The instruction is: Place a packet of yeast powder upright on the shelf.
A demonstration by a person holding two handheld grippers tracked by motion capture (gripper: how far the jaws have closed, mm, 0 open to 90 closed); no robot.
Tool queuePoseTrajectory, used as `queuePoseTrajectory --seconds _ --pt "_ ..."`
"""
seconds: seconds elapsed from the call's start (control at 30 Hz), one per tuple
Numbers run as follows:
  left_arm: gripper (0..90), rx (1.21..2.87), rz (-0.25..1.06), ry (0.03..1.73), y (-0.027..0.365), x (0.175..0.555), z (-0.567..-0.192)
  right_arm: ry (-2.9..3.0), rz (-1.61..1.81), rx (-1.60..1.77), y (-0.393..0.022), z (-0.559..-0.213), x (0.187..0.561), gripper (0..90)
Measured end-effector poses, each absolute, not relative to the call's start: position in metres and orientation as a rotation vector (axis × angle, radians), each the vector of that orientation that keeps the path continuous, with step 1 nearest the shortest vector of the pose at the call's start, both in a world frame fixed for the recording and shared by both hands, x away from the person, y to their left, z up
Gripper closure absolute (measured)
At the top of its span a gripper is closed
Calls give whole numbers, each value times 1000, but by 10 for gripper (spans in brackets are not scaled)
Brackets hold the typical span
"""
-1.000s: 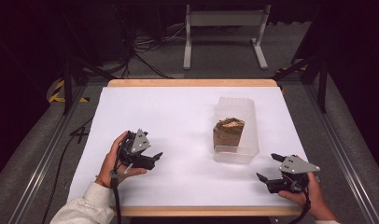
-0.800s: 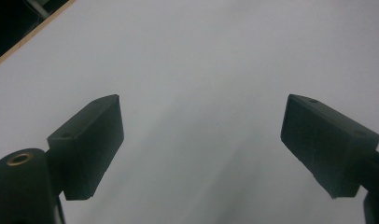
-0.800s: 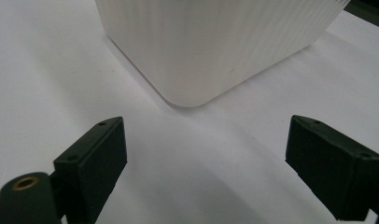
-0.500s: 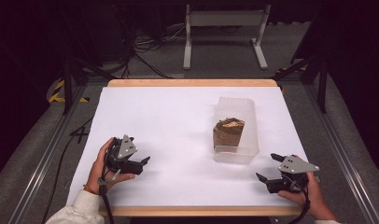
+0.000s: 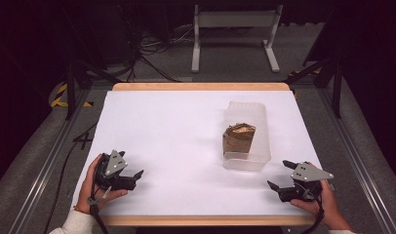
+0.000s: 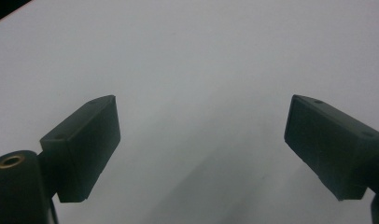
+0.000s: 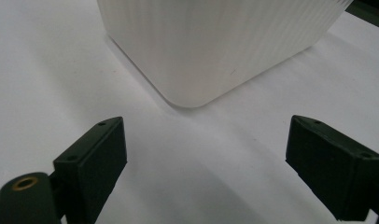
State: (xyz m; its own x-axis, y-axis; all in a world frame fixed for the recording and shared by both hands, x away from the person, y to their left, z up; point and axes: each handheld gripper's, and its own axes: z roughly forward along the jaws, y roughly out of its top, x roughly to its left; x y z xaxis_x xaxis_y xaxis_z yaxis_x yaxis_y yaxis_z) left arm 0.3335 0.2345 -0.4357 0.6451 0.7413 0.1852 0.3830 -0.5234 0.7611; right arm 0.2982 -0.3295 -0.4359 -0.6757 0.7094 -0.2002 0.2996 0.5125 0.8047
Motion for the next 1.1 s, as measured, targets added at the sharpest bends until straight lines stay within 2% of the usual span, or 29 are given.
queuePoseTrajectory --seconds 0.43,1.1 --pt "87 1971 554 957 262 307 -448 2238 1046 804 -329 -435 298 129" --pt "82 1984 547 948 260 308 -449 2243 1041 794 -328 -435 299 129"
